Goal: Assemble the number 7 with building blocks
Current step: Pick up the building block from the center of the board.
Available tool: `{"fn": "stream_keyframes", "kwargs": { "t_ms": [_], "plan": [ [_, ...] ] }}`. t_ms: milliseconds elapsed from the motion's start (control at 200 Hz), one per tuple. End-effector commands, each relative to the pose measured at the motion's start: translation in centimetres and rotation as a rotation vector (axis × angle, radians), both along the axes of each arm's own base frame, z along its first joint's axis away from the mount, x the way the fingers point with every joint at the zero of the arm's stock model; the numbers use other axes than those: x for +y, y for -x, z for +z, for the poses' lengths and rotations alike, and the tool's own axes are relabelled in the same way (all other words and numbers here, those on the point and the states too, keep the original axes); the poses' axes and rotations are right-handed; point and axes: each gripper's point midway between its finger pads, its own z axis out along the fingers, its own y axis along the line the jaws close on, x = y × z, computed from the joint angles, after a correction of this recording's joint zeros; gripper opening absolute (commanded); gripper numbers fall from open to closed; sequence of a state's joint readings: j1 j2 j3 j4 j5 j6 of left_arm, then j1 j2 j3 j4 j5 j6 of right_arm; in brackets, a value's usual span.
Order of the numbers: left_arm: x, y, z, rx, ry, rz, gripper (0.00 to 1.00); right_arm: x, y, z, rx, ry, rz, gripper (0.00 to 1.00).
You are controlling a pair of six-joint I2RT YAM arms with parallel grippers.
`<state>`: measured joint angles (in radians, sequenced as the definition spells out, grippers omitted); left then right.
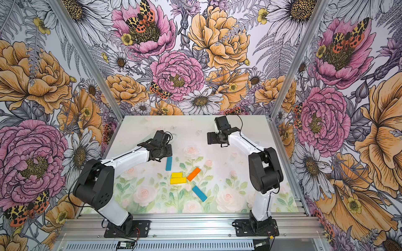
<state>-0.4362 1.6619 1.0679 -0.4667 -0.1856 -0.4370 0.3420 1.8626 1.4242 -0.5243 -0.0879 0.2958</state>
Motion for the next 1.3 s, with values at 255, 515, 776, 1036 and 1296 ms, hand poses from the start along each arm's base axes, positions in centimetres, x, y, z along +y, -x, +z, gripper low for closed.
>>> {"fn": "stream_keyframes", "kwargs": {
  "t_ms": [255, 515, 776, 1036, 1296],
  "plan": [
    [-0.6, 3.0, -1.8, 0.154, -0.069, -0.163, 0.59, 0.4, 0.4, -0.7, 0.034, 0.019, 0.037, 0.89],
    [-1.6, 3.8, -3.2, 0.2, -0.084, -0.198, 0.6, 0.5, 0.2, -1.2, 0.044, 0.022, 0.041, 0.89],
    [-2.1, 3.9, -4.3, 0.241, -0.115, -0.209, 0.59, 0.4, 0.4, -1.3, 0.047, 0.032, 0.047, 0.89],
    [-1.6, 4.2, -6.0, 0.289, -0.158, -0.2, 0.53, 0.0, 0.8, -1.5, 0.052, 0.055, 0.054, 0.89],
    [-2.0, 3.7, -7.5, 0.332, -0.164, -0.214, 0.44, -0.7, 1.3, -1.6, 0.051, 0.082, 0.042, 0.88]
  ]
}}
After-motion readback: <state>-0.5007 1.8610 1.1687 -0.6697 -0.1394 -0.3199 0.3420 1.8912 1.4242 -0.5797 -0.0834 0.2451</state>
